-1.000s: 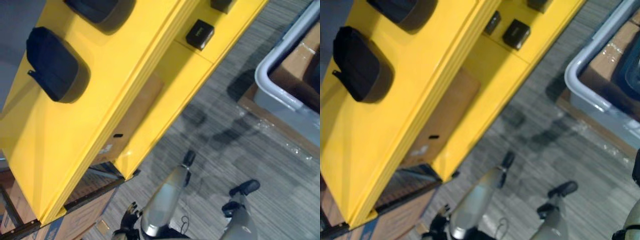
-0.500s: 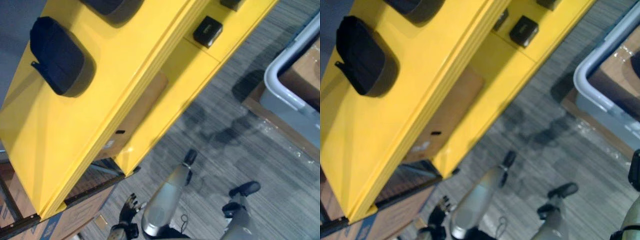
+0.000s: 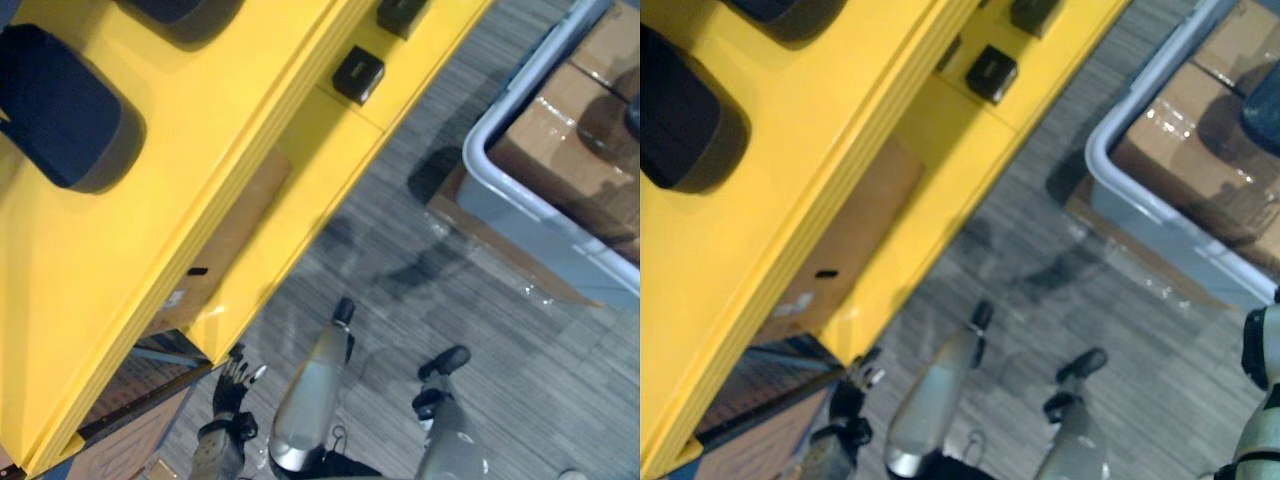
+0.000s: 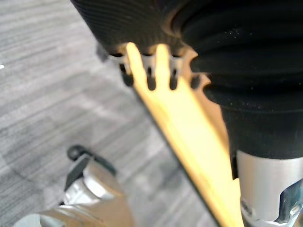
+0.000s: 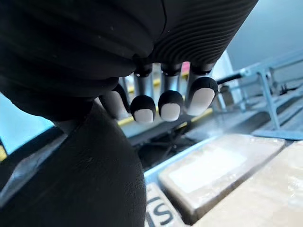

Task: Walk over and take plastic housings, then place them on the shelf

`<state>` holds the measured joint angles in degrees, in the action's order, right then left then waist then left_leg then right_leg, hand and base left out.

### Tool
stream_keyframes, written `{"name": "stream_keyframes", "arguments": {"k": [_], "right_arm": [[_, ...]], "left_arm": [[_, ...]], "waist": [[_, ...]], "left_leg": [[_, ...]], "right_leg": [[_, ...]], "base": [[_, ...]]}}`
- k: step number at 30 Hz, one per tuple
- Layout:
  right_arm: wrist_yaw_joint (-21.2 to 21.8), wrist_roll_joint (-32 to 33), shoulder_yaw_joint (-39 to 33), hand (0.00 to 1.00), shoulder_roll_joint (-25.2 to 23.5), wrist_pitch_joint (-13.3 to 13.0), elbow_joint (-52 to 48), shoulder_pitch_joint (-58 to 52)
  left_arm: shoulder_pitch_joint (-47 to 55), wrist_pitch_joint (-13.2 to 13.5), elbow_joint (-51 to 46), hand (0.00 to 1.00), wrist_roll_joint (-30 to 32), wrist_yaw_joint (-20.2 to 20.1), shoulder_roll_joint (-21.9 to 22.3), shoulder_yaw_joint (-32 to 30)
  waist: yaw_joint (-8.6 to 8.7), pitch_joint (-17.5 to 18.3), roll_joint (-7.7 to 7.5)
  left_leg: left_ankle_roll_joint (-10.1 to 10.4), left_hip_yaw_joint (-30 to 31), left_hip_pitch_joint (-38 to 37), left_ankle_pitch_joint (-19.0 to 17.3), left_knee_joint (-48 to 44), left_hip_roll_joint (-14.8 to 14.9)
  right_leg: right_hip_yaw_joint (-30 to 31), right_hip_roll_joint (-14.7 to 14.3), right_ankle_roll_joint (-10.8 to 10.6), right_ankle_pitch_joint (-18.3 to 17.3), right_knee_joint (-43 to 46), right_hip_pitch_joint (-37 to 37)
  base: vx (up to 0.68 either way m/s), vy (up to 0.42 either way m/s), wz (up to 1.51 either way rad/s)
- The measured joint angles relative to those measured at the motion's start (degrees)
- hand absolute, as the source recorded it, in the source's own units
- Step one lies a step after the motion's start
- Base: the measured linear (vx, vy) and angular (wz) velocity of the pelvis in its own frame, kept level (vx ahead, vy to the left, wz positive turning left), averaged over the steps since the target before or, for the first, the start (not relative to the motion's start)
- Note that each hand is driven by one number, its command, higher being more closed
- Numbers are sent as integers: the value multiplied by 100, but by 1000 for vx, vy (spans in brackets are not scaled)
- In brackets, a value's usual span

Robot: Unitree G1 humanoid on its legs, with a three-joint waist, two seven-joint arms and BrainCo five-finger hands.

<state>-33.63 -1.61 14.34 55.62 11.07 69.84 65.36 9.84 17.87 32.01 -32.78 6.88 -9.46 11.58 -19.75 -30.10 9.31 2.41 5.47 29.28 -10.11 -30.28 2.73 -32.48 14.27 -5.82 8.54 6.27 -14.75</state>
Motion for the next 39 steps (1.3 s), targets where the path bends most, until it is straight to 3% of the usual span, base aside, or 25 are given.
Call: {"name": "stream_keyframes", "arguments": {"k": [8,10,15,19,21,24,28,29,34,35,39], "right_arm": [[-396,-378,121,100,-383,-275,-724,-456],[-546,-427,121,100,-539,-404,-1084,-664],[-797,-607,12,100,-818,-628,-1590,-1327],[-901,-885,-244,100,-1280,-635,-2179,-1967],[-901,-999,-247,100,-1503,-635,-2393,-2154],[-901,-1190,-249,100,-1754,-623,-2652,-2330],[-901,-1478,-259,100,-1824,-624,-3169,-2348],[-899,-1634,-259,100,-1946,-633,-3416,-2339],[-871,-2123,-259,100,-2221,-853,-3933,-2351],[-820,-2281,-262,100,-2301,-890,-4078,-2373],[-669,-2629,-262,100,-2509,-1057,-4320,-2518]], "left_arm": [[21,88,-1153,0,679,443,-159,-62],[25,27,-1702,0,1035,541,-179,-131],[-97,-310,-2219,0,2072,792,-477,-186],[-563,-730,-2232,0,2755,1378,-764,-353],[-865,-889,-2042,0,2817,1568,-903,-489],[-1298,-923,-1904,0,2818,1592,-1085,-564],[-2003,-967,-1656,0,2525,1221,-1040,-352],[-2280,-1096,-1503,0,2226,895,-1042,-230],[-2791,-1585,-1459,0,1049,34,-982,237],[-2889,-1786,-1460,0,708,-153,-918,314],[-2970,-2207,-1445,0,118,-325,-735,370]], "waist": [[210,-16,-362],[316,9,-538],[519,64,-844],[661,119,-1039],[744,175,-1145],[811,224,-1305],[894,257,-1361],[973,301,-1434],[1136,420,-1625],[1183,457,-1658],[1304,590,-1664]], "left_leg": [[100,-61,-352,101,271,85],[123,-127,-496,127,379,116],[147,-163,-797,145,486,184],[173,-274,-1011,129,533,262],[197,-309,-1058,139,557,293],[227,-389,-1150,155,578,376],[254,-468,-1207,162,590,422],[273,-493,-1213,174,622,442],[286,-712,-1352,171,693,489],[294,-804,-1433,165,734,508],[303,-906,-1627,161,840,519]], "right_leg": [[82,-101,47,49,-153,220],[116,-126,54,48,-194,300],[134,-161,112,12,-203,534],[253,-253,140,8,-230,675],[286,-286,169,30,-258,693],[366,-361,221,93,-366,769],[464,-430,247,141,-462,800],[488,-457,238,175,-518,798],[700,-502,256,280,-608,793],[776,-501,254,284,-608,800],[889,-523,255,283,-631,886]], "base": [[-42,13,-5],[-42,4,-10],[-38,23,-4],[-61,14,-13],[-70,17,-18],[-56,16,-17],[-48,18,-12],[-36,17,-7],[2,32,-22],[20,54,-27],[30,37,-14]]}}
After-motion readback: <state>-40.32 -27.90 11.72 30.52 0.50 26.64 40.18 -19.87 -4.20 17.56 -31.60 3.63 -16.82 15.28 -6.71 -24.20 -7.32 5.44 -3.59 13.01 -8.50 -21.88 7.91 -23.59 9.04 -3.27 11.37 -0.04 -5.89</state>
